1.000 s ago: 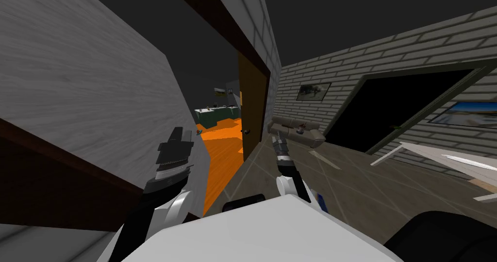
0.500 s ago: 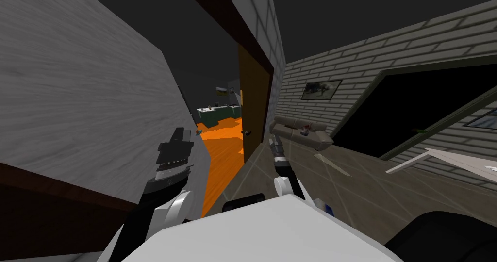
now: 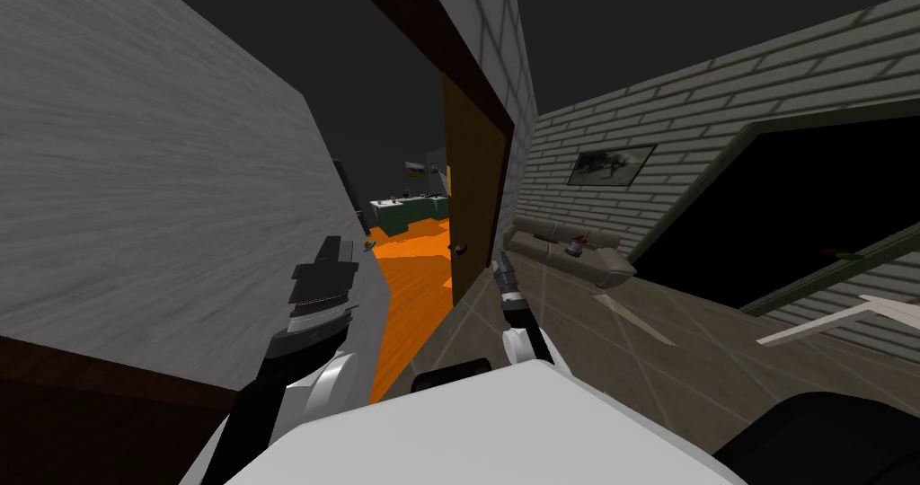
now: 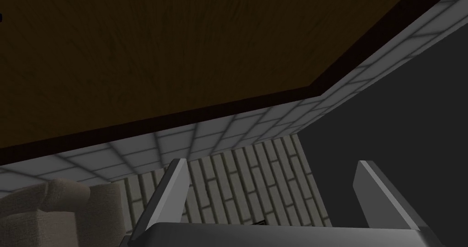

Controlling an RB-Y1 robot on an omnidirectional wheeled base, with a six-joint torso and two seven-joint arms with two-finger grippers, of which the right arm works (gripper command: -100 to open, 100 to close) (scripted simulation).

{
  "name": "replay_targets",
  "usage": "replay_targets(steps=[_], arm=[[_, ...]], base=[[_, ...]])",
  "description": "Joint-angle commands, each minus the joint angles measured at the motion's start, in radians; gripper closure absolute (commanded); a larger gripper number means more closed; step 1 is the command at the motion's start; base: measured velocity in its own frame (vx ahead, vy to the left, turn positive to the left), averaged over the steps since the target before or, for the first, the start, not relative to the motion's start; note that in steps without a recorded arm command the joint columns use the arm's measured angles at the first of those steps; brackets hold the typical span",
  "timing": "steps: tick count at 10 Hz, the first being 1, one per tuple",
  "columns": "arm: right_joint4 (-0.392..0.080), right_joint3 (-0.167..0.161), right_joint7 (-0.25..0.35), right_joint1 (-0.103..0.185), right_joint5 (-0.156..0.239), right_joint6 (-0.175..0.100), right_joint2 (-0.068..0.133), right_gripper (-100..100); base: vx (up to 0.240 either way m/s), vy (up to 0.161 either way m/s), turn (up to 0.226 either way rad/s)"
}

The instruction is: Push the door open

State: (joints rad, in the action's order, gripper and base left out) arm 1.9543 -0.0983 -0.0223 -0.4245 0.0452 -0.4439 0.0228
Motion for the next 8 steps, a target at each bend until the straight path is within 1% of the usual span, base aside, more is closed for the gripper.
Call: replay_targets(steps=[1,8], arm=[[-0.047,-0.014,0.004,0.009,-0.002,-0.022,0.009,-100],[-0.241,-0.076,0.017,0.065,-0.015,-0.080,0.038,-100]], base=[[0.095,-0.073,0.095],[0.087,-0.073,0.100]])
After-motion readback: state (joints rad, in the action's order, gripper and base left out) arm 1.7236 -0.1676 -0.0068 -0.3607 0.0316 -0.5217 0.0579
